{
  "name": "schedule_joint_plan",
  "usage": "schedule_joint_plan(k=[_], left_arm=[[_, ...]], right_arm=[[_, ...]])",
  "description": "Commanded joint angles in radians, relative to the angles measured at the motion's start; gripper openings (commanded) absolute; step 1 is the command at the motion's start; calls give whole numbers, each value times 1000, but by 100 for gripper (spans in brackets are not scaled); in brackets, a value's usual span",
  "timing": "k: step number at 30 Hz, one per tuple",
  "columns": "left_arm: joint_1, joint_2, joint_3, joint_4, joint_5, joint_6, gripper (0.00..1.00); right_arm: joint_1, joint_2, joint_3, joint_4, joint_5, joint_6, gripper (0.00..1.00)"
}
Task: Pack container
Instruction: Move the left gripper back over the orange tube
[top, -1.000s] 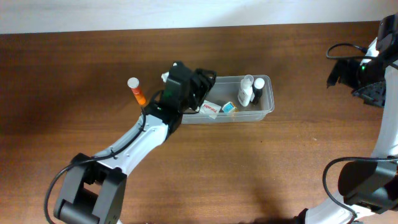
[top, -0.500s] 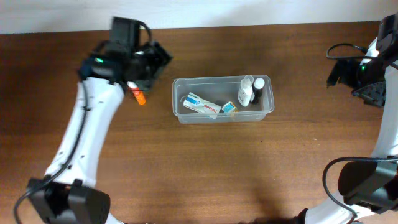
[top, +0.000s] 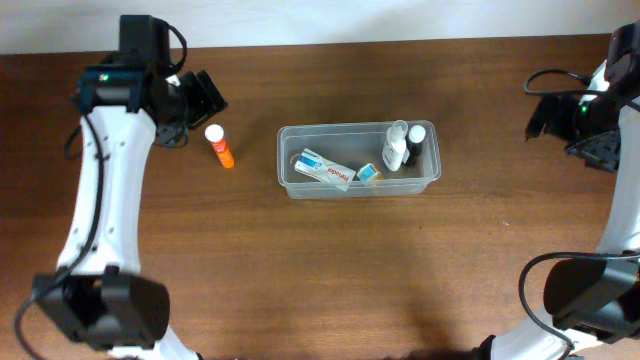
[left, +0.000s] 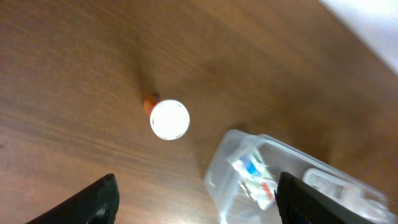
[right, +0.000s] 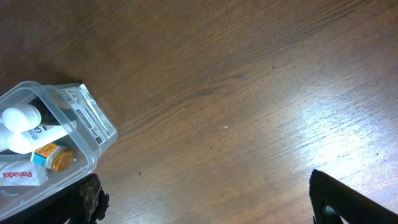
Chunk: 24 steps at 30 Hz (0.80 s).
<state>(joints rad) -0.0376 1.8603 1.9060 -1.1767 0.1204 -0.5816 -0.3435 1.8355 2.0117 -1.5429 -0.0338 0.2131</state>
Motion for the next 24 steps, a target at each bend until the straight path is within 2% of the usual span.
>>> schedule_joint_plan(k=[1, 9, 24], left_arm=[[3, 68, 8, 15, -13, 61, 81], [3, 170, 8, 69, -23, 60, 81], [3, 282, 8, 37, -64, 60, 80]], right_arm=[[-5, 3, 0, 0, 12, 4, 98], [-5, 3, 0, 0, 12, 4, 98], [-5, 3, 0, 0, 13, 4, 98]])
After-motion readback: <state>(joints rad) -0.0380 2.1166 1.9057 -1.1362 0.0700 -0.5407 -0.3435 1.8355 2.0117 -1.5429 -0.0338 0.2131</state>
